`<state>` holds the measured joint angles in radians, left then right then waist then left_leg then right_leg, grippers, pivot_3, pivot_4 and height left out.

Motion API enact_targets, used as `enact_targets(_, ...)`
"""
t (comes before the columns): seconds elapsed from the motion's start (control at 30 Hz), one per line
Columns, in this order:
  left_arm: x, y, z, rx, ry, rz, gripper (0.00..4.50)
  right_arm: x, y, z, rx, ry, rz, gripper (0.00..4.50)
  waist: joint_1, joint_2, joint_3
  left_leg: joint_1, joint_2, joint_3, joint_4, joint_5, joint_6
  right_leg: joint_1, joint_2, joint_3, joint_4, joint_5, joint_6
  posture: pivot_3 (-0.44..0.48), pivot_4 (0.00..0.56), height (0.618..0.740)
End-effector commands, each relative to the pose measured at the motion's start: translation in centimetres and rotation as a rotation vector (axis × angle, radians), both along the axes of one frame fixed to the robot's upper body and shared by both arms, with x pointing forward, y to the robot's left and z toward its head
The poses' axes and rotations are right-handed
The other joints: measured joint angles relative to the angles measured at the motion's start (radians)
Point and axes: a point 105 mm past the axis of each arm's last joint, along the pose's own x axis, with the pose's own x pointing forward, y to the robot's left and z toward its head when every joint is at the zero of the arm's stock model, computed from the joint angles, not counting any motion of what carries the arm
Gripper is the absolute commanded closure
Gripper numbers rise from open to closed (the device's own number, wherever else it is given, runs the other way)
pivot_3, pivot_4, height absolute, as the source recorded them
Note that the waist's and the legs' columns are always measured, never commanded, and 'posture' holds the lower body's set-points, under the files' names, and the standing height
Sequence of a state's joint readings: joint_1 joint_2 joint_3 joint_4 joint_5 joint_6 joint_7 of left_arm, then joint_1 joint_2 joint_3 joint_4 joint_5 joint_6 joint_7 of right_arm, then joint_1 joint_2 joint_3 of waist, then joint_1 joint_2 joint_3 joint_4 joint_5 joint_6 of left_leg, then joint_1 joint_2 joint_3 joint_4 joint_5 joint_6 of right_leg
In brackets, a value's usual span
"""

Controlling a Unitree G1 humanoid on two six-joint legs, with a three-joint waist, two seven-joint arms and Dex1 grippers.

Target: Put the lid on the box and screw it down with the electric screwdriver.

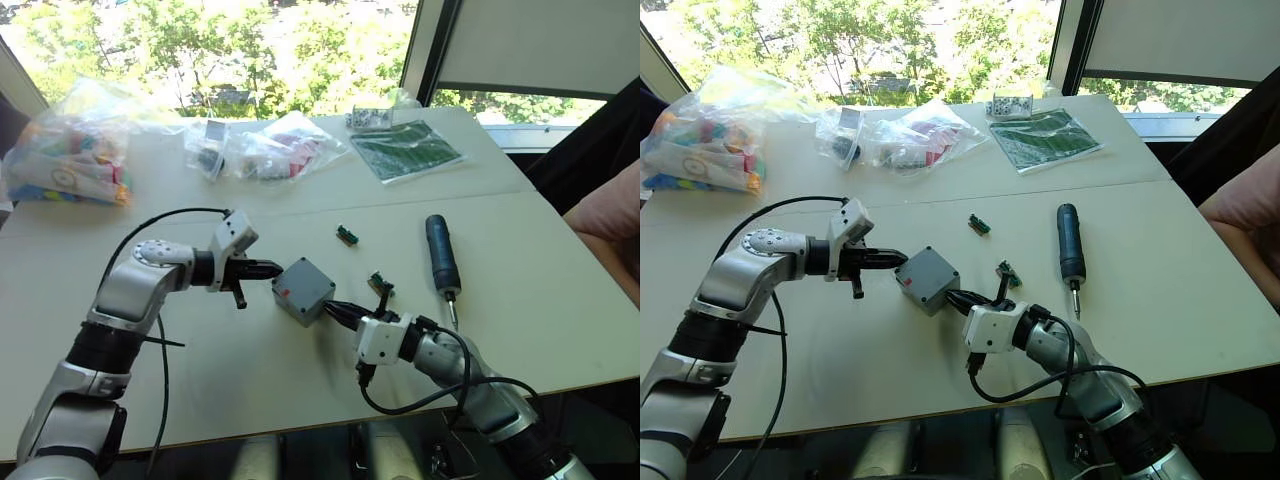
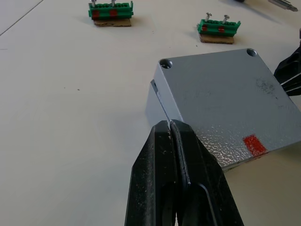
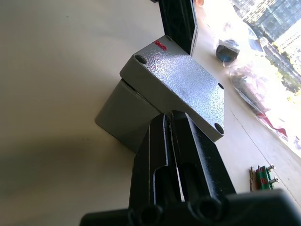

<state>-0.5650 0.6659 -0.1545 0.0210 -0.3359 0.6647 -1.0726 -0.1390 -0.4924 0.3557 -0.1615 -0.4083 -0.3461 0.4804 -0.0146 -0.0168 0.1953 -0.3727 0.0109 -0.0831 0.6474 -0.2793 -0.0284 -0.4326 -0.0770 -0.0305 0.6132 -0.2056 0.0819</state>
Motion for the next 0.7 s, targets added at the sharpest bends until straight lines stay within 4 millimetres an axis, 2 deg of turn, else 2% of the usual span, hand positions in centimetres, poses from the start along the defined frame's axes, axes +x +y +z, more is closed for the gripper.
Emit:
enact_targets(0.03,-0.46,-0.51,0.91,-0.007,-0.034,-0.035,4.5,-0.05,0.42,1.7,0.033,-0.056,0.023,4.45,0.001,0.0,0.0,0.0,0.0,0.0,0.0,0.0,0.0,0.0,0.0,0.0,0.0,0.0,0.0,0.0,0.15,0.74)
enact_targets(0.43,0.14,-0.02,0.98,-0.006,-0.05,0.007,4.5,0.2,1.03,1.79,0.038,-0.056,0.035,4.45,0.001,0.0,0.0,0.0,0.0,0.0,0.0,0.0,0.0,0.0,0.0,0.0,0.0,0.0,0.0,0.0,0.15,0.74)
enact_targets(0.7,0.1,-0.58,1.11,-0.015,-0.052,-0.006,4.5,0.29,1.01,1.49,0.028,-0.048,0.032,4.45,0.001,0.0,0.0,0.0,0.0,0.0,0.0,0.0,0.0,0.0,0.0,0.0,0.0,0.0,0.0,0.0,0.15,0.74)
